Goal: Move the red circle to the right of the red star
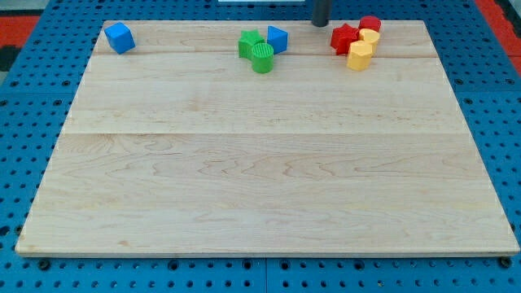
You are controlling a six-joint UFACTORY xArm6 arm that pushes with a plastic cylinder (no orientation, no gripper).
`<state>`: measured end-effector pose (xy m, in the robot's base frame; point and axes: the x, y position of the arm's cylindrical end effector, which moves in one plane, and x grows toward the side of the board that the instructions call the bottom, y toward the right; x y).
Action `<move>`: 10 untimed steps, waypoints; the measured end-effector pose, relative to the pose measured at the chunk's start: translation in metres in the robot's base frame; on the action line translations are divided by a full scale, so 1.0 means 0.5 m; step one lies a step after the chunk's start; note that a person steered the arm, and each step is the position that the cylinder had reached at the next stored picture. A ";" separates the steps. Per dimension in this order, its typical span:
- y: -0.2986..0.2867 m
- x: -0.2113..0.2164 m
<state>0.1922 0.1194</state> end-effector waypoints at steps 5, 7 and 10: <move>0.329 0.085; 0.309 0.106; 0.142 0.112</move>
<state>0.2481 0.1906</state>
